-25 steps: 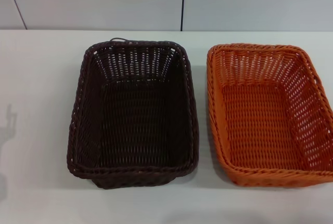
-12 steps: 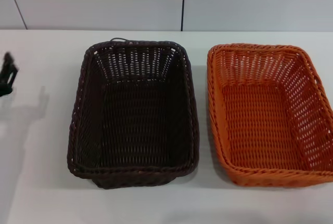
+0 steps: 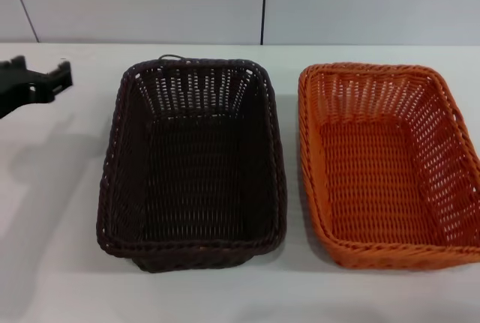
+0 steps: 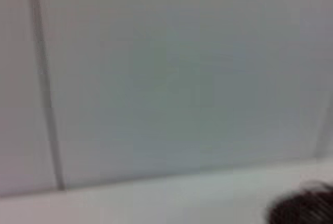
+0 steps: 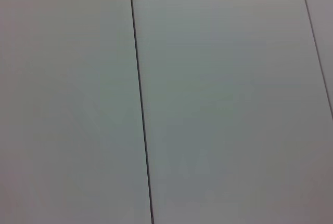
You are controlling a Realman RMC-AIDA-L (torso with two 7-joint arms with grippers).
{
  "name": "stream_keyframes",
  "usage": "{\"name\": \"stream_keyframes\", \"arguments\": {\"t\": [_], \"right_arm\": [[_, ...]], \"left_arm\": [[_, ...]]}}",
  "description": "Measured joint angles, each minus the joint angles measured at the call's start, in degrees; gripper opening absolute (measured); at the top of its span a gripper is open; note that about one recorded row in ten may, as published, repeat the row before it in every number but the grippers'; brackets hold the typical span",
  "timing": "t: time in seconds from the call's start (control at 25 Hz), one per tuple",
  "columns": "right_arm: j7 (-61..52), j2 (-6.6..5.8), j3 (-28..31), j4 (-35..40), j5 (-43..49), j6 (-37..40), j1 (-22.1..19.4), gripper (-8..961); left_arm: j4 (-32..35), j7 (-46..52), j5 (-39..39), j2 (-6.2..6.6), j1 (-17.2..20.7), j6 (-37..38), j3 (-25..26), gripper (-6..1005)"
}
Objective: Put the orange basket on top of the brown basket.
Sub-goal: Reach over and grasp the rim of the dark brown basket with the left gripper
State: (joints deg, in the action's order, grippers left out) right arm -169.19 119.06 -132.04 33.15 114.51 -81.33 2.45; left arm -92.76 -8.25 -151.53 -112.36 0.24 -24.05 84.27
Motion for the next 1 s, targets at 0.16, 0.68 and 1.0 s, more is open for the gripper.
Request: {"name": "stream_keyframes", "arguments": {"t": [0.16, 0.68, 1.0], "right_arm": [[0.0, -0.17, 0.0, -0.7, 0.0, 0.3, 1.0, 710], [0.0, -0.28, 0.1, -3.1, 0.0, 0.9, 1.8, 709], [0.0, -0.40, 0.2, -3.4, 0.0, 0.9, 1.9, 710]], "left_arm": [[-11.8, -6.9, -0.7, -6.11, -2.3, -26.9, 6.2, 696], [-6.2, -1.2, -2.8, -6.02, -8.5, -33.7, 1.5, 698], [-2.2, 1.1, -5.8, -6.06, -10.6, -33.3, 0.9, 697]]}}
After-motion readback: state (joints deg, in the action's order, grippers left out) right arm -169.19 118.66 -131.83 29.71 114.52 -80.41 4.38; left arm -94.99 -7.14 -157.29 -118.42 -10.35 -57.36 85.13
